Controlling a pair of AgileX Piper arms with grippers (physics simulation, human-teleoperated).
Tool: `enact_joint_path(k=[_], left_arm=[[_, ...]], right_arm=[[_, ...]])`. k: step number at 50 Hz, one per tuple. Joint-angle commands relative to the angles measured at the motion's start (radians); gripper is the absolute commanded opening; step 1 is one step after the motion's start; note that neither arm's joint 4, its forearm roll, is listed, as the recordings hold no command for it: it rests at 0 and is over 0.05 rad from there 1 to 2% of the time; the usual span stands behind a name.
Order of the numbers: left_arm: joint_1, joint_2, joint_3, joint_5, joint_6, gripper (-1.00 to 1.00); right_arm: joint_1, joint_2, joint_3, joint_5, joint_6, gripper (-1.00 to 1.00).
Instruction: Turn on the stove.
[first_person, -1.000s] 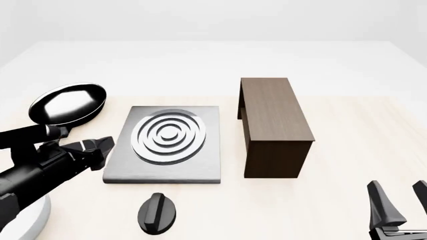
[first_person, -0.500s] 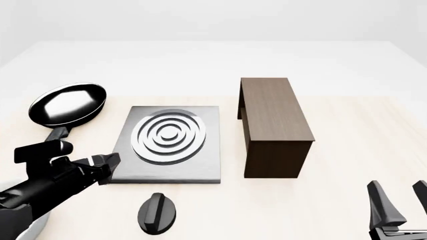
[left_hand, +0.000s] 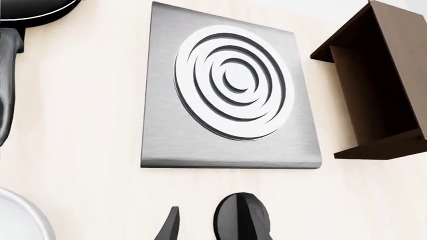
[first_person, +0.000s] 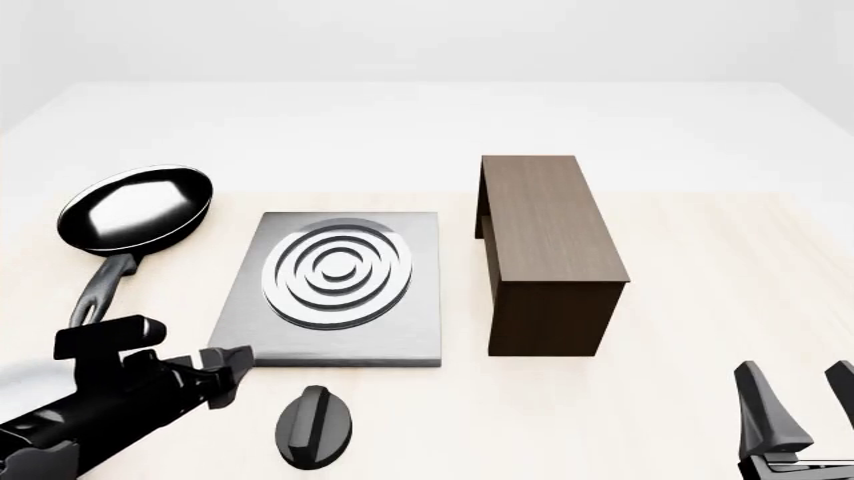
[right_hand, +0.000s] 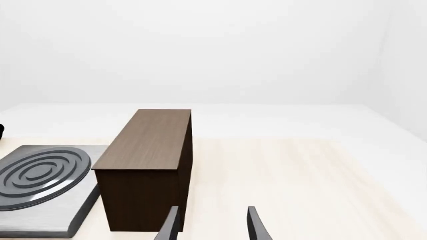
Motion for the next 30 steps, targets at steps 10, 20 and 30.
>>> enact_joint_path(k=[10, 20, 30], left_arm=[[-0.032, -0.030, 0.056, 0.021, -0.058, 1.00], [-0.024, -0.094, 0.084, 0.080, -0.066, 1.00], [-0.003, -0.117, 0.132, 0.085, -0.081, 1.00]], right_arm=[[0.000, 0.000, 0.000, 0.000, 0.000, 1.00], [0.000, 0.000, 0.000, 0.000, 0.000, 1.00], [0.000, 0.000, 0.000, 0.000, 0.000, 1.00]])
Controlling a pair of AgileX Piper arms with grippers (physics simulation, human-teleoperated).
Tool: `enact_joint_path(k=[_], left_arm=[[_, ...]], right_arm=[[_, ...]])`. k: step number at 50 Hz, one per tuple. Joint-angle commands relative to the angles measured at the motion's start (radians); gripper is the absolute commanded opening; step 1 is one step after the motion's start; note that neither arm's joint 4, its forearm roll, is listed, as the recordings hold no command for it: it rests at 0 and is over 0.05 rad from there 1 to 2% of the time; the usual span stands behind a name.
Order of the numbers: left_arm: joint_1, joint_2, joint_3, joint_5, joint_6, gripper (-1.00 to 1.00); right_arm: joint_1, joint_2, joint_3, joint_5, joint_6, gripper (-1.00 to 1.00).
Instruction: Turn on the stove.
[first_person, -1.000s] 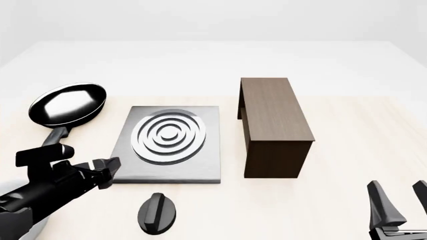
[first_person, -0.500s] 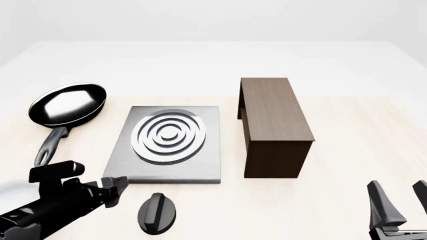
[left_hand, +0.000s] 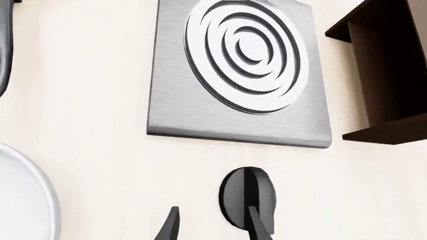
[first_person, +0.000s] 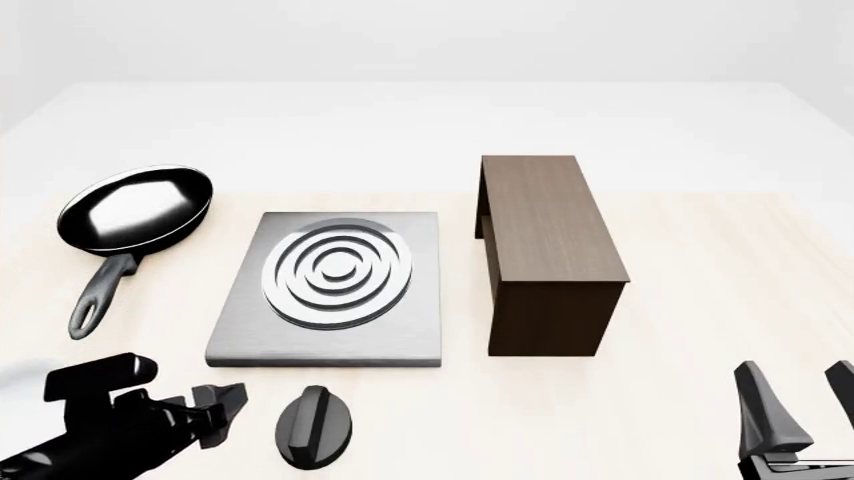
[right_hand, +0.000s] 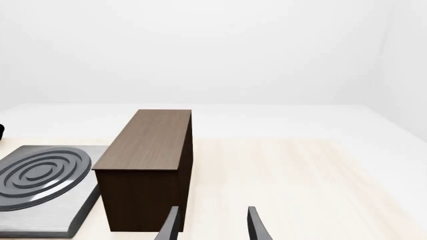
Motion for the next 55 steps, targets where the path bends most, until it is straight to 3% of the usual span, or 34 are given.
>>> enact_joint_path(k=[1, 19, 21, 30, 55], left_arm=[[0.015, -0.030, 0.047, 0.014, -0.018, 1.00], [0.002, 0.120, 0.090, -0.124, -0.040, 1.00], [-0.060, 0.181, 0.124, -0.211, -0.125, 1.00], [-0.057, 0.245, 0.120, -0.265, -0.112, 1.00], [-0.134, 0.344, 0.189, -0.433, -0.222, 1.00]], right_arm=[[0.000, 0.000, 0.000, 0.000, 0.000, 1.00], [0.000, 0.000, 0.000, 0.000, 0.000, 1.00], [0.000, 0.000, 0.000, 0.000, 0.000, 1.00], [0.000, 0.000, 0.000, 0.000, 0.000, 1.00], [0.000, 0.000, 0.000, 0.000, 0.000, 1.00]])
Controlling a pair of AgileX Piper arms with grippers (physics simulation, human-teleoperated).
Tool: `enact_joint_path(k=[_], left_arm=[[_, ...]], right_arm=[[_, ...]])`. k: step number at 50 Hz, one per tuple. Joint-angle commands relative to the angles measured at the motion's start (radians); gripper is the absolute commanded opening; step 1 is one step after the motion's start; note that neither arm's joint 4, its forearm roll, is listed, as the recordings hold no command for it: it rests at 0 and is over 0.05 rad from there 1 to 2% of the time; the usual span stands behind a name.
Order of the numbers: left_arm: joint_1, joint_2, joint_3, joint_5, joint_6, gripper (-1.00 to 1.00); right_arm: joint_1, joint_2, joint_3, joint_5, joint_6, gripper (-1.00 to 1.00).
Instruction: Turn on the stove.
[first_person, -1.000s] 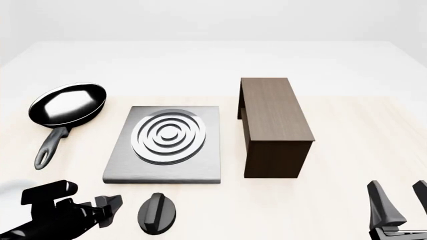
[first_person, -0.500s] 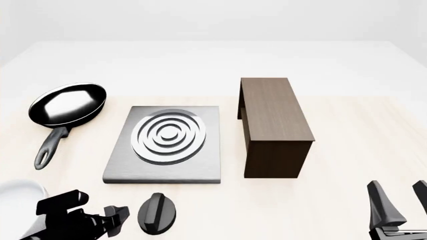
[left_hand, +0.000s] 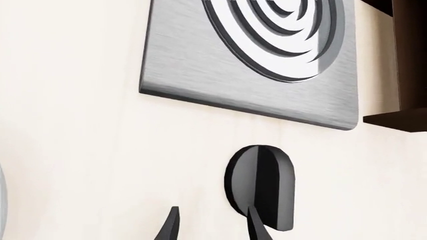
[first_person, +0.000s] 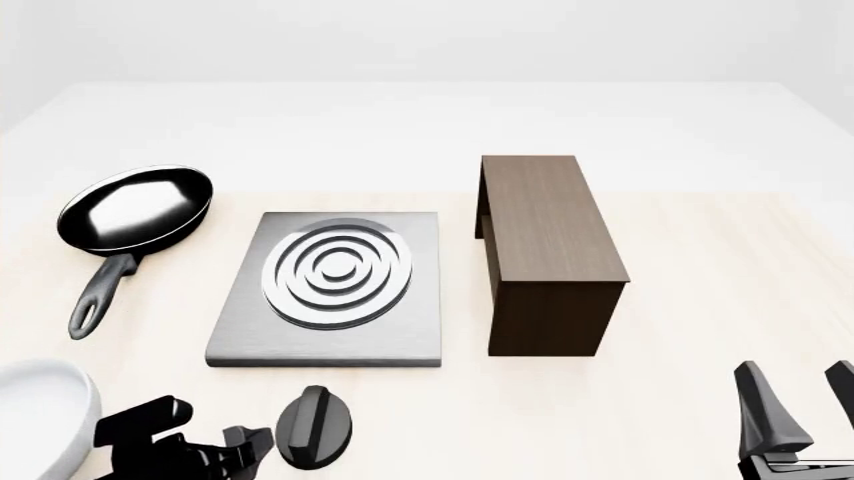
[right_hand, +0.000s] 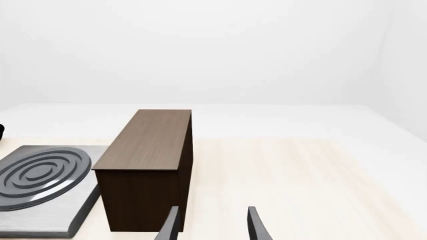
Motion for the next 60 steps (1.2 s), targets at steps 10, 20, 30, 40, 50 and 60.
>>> enact_joint_path(k=[10, 20, 30, 40, 50, 60], left_arm=[[-0.035, 0.081, 0.012, -0.090, -0.035, 1.00], [-0.058, 0.139, 0.004, -0.139, -0.052, 1.00], [-0.087, 0.247, 0.011, -0.251, -0.086, 1.00], [-0.137, 0.243, 0.033, -0.286, -0.138, 1.00], [-0.211, 0.268, 0.028, -0.330, -0.195, 1.00], [-0.231, 0.324, 0.001, -0.364, -0.207, 1.00]], right_arm=[[0.000, 0.000, 0.000, 0.000, 0.000, 1.00], [0.004, -0.001, 0.000, -0.001, -0.002, 1.00], [0.004, -0.001, 0.000, -0.002, -0.003, 1.00], [0.004, -0.001, 0.000, -0.002, -0.003, 1.00], [0.004, -0.001, 0.000, -0.002, -0.003, 1.00], [0.004, -0.001, 0.000, -0.002, -0.003, 1.00]])
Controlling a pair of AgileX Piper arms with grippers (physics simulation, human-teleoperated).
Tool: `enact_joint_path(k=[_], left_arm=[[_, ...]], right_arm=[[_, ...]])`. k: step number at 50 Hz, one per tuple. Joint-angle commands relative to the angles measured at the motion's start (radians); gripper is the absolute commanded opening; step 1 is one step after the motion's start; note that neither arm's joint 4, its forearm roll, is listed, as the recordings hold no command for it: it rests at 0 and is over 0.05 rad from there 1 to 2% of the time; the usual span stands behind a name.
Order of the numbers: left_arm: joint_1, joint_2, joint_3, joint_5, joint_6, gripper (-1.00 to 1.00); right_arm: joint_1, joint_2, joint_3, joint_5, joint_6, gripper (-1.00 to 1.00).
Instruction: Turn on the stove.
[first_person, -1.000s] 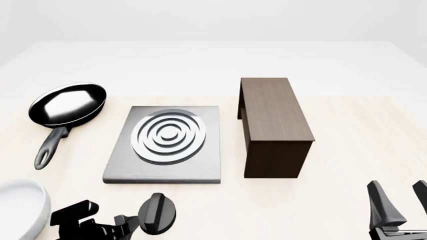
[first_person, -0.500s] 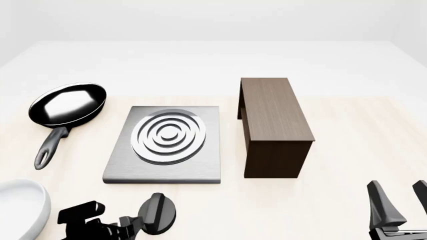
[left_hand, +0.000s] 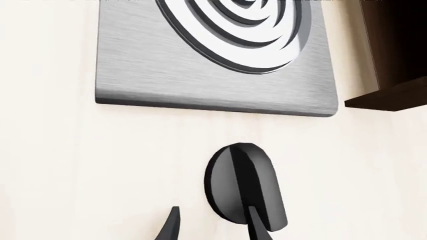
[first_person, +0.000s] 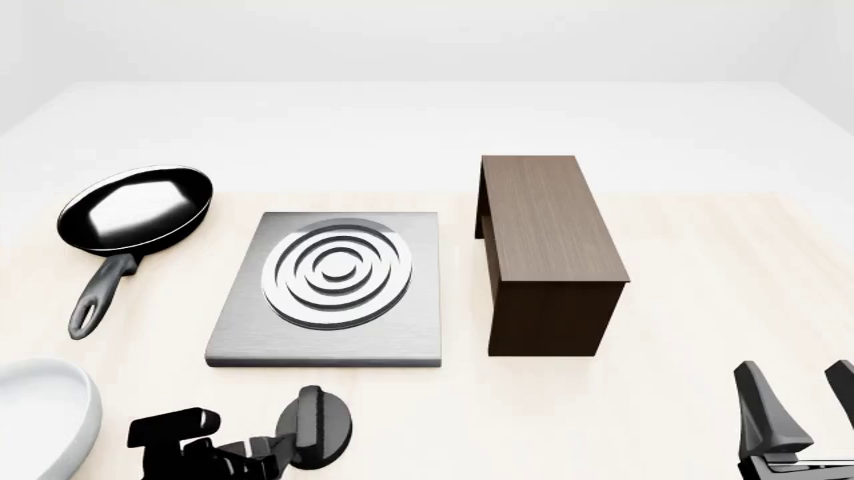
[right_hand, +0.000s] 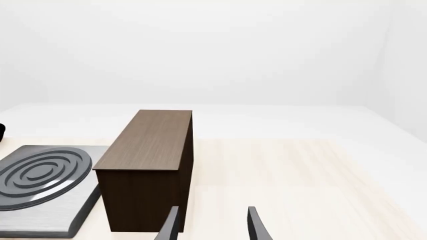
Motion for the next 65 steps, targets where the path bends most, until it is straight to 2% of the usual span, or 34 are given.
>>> enact_joint_path(k=[1, 6, 21, 37, 49, 65], left_arm=[[-0.098, 0.100, -0.051, -0.013, -0.281, 1.00], [-0.115, 0.158, -0.062, -0.067, -0.297, 1.00], [-0.166, 0.137, -0.122, -0.005, -0.310, 1.00], [-0.163, 0.149, -0.081, -0.049, -0.324, 1.00], [-0.116, 0.063, -0.033, 0.005, -0.310, 1.00], [-0.117, -0.064, -0.003, 0.108, -0.315, 1.00]], right_arm=[[0.000, 0.000, 0.000, 0.000, 0.000, 1.00], [0.000, 0.000, 0.000, 0.000, -0.001, 1.00], [0.001, 0.000, 0.000, 0.000, -0.001, 1.00], [0.001, 0.000, 0.000, -0.001, -0.001, 1.00], [0.001, 0.000, 0.000, -0.001, -0.001, 1.00], [0.001, -0.001, 0.000, -0.001, -0.001, 1.00]])
